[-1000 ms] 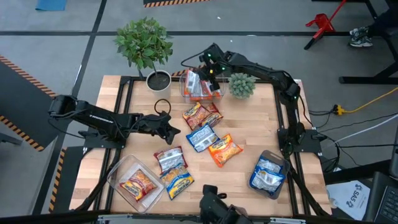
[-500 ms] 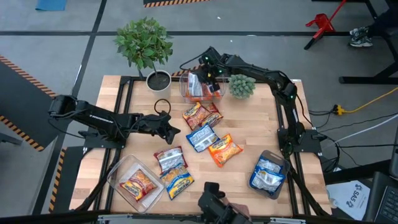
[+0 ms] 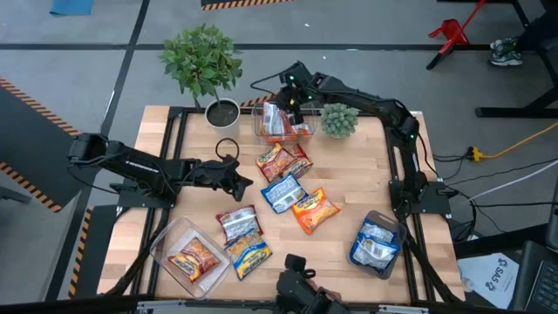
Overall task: Sort Maruchan noodles
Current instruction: Put the orange noodle pack into the top transparent bin
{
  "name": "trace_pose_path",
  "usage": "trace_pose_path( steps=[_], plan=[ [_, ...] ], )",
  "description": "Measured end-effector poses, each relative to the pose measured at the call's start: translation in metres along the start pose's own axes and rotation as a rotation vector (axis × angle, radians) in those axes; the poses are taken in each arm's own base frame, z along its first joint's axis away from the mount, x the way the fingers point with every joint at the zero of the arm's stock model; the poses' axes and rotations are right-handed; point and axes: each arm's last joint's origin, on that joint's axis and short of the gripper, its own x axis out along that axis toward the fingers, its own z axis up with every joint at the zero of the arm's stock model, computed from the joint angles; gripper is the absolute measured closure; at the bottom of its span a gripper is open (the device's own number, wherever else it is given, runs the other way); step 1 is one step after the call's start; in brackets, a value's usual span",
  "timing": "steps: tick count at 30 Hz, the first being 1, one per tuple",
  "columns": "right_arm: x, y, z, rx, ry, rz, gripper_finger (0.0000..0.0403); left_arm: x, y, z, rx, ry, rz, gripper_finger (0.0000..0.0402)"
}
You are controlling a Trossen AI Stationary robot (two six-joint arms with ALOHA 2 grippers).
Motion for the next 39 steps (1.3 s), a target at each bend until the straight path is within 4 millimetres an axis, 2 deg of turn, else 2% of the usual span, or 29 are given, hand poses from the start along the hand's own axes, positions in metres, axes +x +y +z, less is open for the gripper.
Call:
trace_pose_path(
  steps=[4,8,13,19,21,25,27,32,35,39],
  plan=[
    [0.023,0.011,-0.007,0.037,0.018,0.07,0.0348,0.0,0.0,0.0,0.0,-0.001,0.0,0.0401],
    [0.037,0.021,-0.007,0.028,0.023,0.125,0.0393,0.0,0.0,0.0,0.001,-0.001,0.001,0.0401],
    [0.047,0.024,-0.009,0.023,0.063,0.1,0.0391,0.0,0.0,0.0,0.003,-0.001,0.001,0.0401],
    [0.043,0.025,-0.012,0.035,0.122,0.106,0.0384,0.0,0.0,0.0,0.004,0.0,0.001,0.0401],
    [0.028,0.019,-0.005,0.045,0.12,0.106,0.0384,0.0,0.0,0.0,0.004,0.002,-0.002,0.0401],
    [-0.036,-0.002,0.025,0.068,0.056,0.087,0.0384,0.0,-0.001,0.0,0.003,0.019,-0.021,0.0401],
    [-0.063,-0.002,0.034,0.113,0.068,0.134,0.0384,0.0,-0.004,0.001,-0.001,0.014,-0.061,0.0401],
    [-0.109,0.025,0.043,0.256,0.169,0.334,0.0367,-0.002,-0.017,0.009,0.001,-0.068,-0.192,0.0401],
    [-0.125,0.051,0.047,0.342,0.243,0.464,0.0326,-0.004,-0.029,0.016,0.05,-0.105,-0.212,0.0401],
    [-0.14,0.093,0.055,0.417,0.318,0.502,0.0251,-0.003,-0.054,0.031,0.155,-0.149,-0.262,0.0401]
  ],
)
